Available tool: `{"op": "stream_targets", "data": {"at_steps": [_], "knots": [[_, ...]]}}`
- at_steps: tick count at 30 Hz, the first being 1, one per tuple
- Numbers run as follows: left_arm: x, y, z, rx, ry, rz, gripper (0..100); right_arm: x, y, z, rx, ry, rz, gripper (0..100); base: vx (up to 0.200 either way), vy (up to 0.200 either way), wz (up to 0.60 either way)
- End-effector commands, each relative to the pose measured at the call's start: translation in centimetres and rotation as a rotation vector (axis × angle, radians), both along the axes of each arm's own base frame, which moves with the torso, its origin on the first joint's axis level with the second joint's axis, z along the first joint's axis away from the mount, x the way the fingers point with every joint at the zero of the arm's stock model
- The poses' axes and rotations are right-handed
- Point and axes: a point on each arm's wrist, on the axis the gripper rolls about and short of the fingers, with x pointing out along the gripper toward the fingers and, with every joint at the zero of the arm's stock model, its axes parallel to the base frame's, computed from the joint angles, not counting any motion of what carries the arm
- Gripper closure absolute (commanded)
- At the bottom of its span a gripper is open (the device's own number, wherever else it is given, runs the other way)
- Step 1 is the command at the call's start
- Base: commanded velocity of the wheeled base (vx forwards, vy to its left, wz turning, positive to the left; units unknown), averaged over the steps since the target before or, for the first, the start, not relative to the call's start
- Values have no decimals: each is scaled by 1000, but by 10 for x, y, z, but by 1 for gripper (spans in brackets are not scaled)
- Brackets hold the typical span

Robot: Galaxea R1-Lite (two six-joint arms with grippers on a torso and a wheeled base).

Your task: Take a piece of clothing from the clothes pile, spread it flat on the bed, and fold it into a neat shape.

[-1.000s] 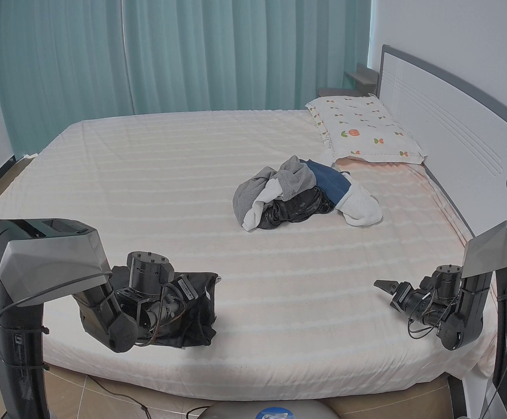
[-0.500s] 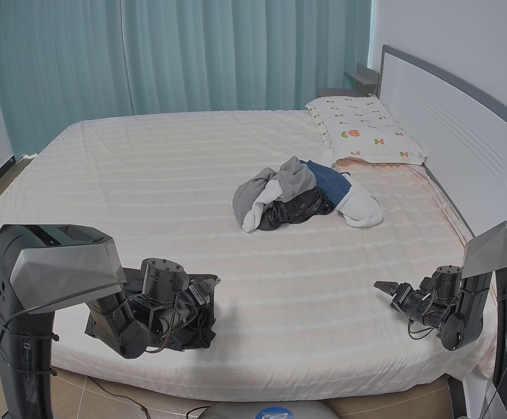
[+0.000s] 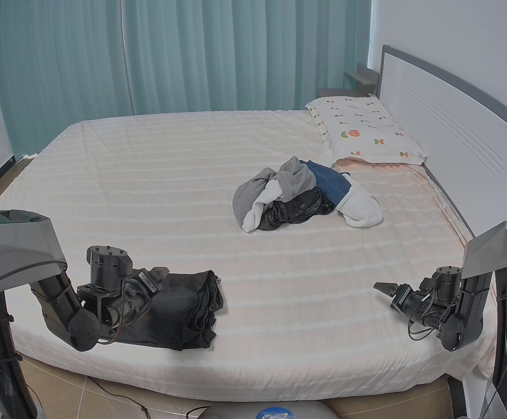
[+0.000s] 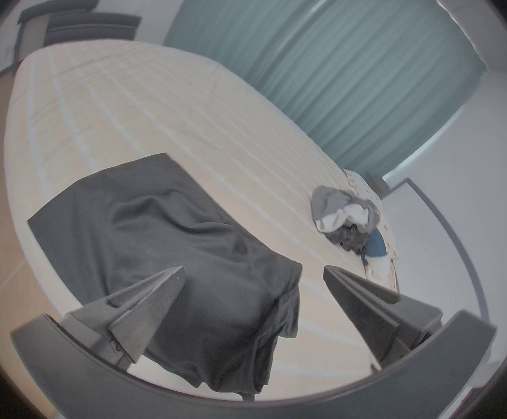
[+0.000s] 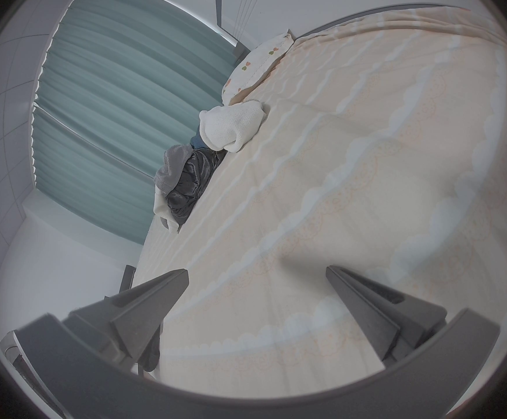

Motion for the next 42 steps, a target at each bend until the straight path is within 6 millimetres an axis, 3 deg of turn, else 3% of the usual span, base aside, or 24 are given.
{"op": "stream_targets", "data": {"at_steps": [1, 7, 16, 28, 33, 37, 42], "knots": [[-10, 25, -2, -105, 51, 63, 0, 0, 0, 0, -2, -4, 2, 0, 0, 0, 0], [-16, 51, -5, -169, 95, 77, 0, 0, 0, 0, -2, -4, 2, 0, 0, 0, 0], [-11, 81, -6, -224, 92, 107, 0, 0, 0, 0, -7, -4, 4, 0, 0, 200, 0], [-4, 86, -25, -229, 137, 125, 0, 1, 1, 5, -4, -16, 9, 0, 0, 200, 0], [0, 89, -25, -232, 124, 130, 0, -5, 20, 26, 2, -54, 66, 0, 0, 200, 0], [0, 89, -26, -232, 127, 132, 0, -13, 40, 26, 3, -44, 126, 0, 0, 200, 0], [0, 89, -28, -232, 131, 132, 0, -18, 47, 24, -9, -31, 138, 0, 0, 200, 0]]}}
